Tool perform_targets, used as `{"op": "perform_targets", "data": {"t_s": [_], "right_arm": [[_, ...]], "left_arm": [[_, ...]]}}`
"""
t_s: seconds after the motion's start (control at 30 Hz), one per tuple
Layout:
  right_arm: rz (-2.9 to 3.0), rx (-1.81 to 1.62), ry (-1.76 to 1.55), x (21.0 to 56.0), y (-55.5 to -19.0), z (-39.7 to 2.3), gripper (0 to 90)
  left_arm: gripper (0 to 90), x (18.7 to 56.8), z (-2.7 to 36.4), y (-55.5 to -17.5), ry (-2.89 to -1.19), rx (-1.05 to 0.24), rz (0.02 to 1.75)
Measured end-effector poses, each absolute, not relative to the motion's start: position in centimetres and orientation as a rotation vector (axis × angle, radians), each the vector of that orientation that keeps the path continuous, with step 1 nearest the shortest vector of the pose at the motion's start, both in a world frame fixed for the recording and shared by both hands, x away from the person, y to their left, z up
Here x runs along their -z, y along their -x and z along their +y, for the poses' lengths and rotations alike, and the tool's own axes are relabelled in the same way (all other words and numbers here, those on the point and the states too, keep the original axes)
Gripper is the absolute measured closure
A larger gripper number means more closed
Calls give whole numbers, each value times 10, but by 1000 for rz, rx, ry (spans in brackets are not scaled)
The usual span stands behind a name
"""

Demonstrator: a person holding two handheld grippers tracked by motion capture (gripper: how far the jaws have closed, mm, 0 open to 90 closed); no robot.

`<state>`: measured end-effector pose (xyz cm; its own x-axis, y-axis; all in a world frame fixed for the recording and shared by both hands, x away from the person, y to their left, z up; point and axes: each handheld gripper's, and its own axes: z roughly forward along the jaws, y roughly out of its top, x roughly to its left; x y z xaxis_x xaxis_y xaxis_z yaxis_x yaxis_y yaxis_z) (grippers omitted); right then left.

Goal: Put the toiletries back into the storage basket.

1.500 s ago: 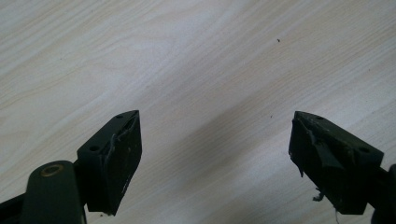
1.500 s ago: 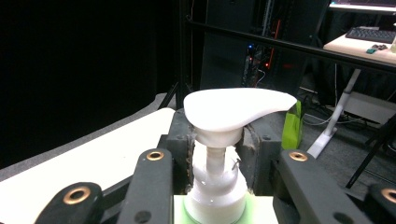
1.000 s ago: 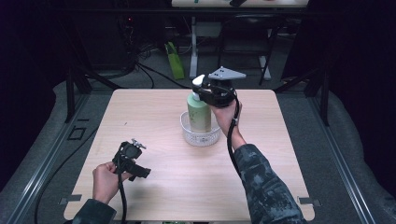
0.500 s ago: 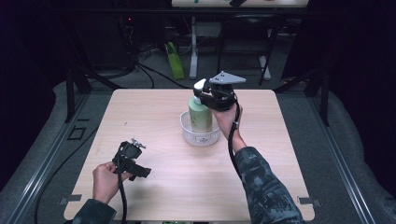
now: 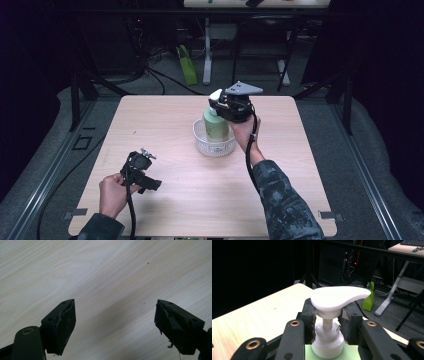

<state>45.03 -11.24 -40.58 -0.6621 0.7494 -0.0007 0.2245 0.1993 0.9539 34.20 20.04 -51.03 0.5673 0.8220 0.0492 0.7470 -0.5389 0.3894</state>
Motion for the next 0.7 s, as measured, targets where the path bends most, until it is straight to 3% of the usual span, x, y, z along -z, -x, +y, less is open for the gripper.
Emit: {"op": "perform_targets", "data": {"t_s": [0.7], "right_arm": [[2030,-1472,-917,406,-447,-126,675]], "left_arm": [[175,509,200,-341,-2475,-329,1285]]}}
